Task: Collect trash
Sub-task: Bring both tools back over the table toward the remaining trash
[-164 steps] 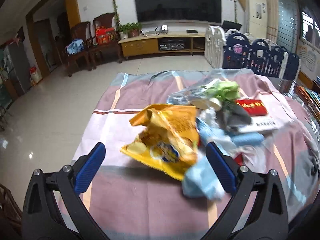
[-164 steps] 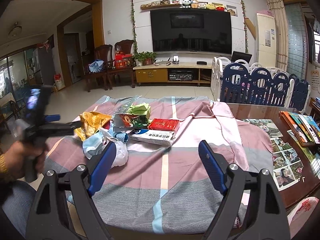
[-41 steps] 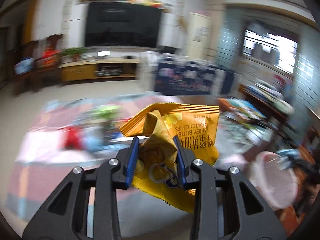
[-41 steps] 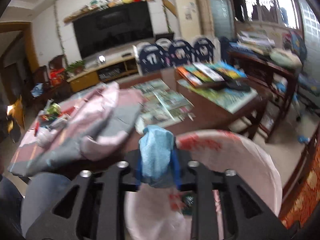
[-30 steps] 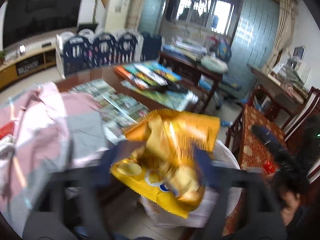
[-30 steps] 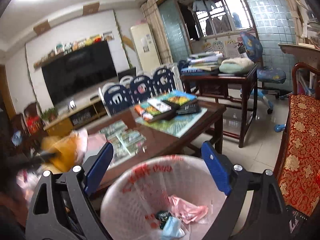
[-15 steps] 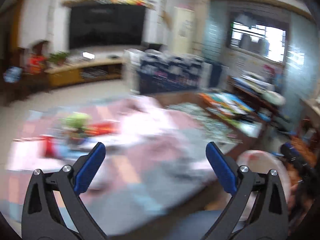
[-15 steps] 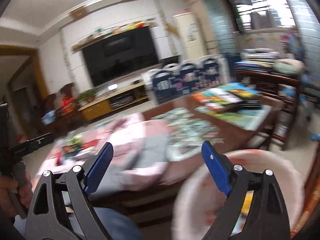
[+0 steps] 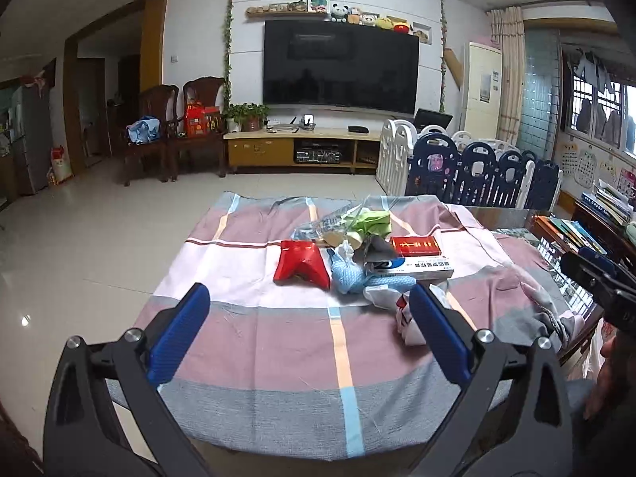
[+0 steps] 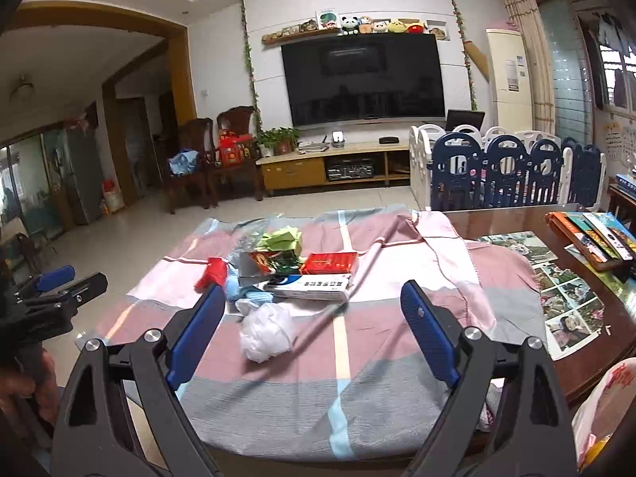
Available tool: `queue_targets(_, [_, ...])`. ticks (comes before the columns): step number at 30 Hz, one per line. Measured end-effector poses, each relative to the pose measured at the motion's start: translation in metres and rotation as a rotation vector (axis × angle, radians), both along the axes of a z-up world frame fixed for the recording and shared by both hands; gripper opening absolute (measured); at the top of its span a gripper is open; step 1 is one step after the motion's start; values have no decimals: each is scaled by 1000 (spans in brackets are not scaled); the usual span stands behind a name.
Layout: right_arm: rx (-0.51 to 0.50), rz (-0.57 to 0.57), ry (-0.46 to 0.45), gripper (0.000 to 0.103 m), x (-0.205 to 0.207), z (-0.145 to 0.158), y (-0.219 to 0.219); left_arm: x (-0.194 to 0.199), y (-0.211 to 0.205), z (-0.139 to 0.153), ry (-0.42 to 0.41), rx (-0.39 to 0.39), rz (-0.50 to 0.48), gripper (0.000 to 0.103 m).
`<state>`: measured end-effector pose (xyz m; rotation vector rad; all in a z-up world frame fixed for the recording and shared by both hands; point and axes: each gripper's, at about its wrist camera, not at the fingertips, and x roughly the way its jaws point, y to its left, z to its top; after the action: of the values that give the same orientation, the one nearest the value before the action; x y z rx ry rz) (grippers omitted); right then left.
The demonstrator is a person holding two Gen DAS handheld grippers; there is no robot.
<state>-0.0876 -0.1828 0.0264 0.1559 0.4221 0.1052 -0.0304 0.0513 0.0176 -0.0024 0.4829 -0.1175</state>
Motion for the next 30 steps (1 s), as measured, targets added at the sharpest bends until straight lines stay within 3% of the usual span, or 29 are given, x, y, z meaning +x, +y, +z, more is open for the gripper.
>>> queue_targets(6, [82, -36, 25, 95, 4, -4, -17, 0, -16, -1, -9, 7, -23, 100])
queue_targets(30, [63, -21, 21, 95, 2, -4, -16, 3, -28, -4, 11, 21, -48, 100])
